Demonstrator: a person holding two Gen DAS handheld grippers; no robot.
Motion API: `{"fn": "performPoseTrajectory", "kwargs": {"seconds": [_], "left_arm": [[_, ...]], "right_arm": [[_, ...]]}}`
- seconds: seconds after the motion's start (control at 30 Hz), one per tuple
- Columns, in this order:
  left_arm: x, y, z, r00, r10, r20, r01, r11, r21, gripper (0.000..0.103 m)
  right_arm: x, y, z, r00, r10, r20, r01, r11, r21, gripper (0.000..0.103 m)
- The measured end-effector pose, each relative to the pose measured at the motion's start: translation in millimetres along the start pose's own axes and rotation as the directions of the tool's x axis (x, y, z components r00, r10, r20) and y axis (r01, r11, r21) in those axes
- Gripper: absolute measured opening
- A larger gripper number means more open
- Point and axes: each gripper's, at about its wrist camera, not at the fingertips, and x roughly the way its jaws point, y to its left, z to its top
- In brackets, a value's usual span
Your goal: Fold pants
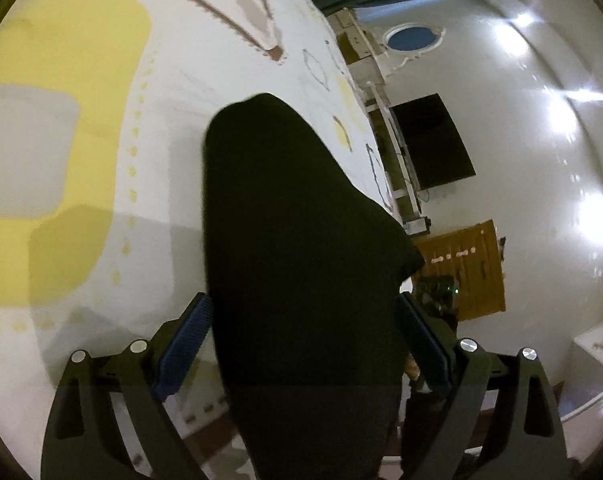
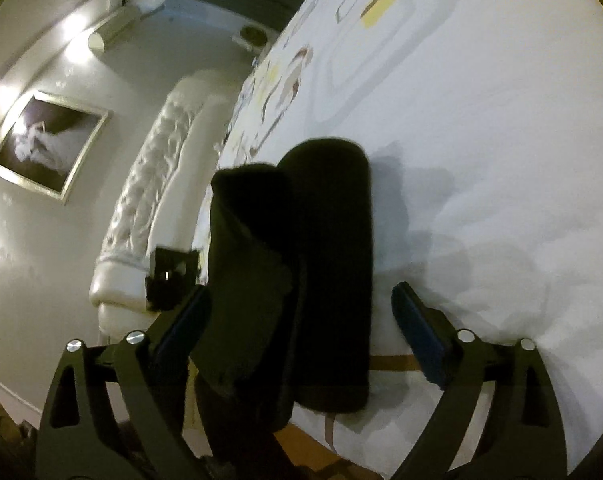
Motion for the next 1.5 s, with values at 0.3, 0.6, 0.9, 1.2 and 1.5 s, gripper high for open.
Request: {"fn": "performPoseTrajectory", "kwargs": {"seconds": [0.3,0.6,0.9,1.2,1.5], "left_arm": [[-27,12,-1,0.997,0.074,-0.022,-0.075,0.997,-0.024,0.091],[17,-10,10,0.989,0.109,-0.101,-0.103,0.992,0.069,0.091],[27,-6,15,0.997,0.036,-0.068,-0.033,0.999,0.037,0.090],[25,-1,11,0.993,0.092,-0.074,-0.087,0.994,0.060,0.035],[-12,-19,22,0.997,0.073,0.020,-0.075,0.992,0.101,0.026]], "right_arm": [[-4,-2,12,0.998,-0.048,-0.044,0.048,0.999,-0.005,0.093],[32,10,25,0.993,0.025,-0.112,-0.027,1.000,-0.010,0.101],[49,22,28,0.990,-0.001,-0.140,-0.006,0.999,-0.049,0.099],[48,13,21,0.993,-0.013,-0.117,0.010,1.000,-0.026,0.039],[72,49,45,0.995,0.049,-0.085,-0.056,0.995,-0.085,0.034]]}}
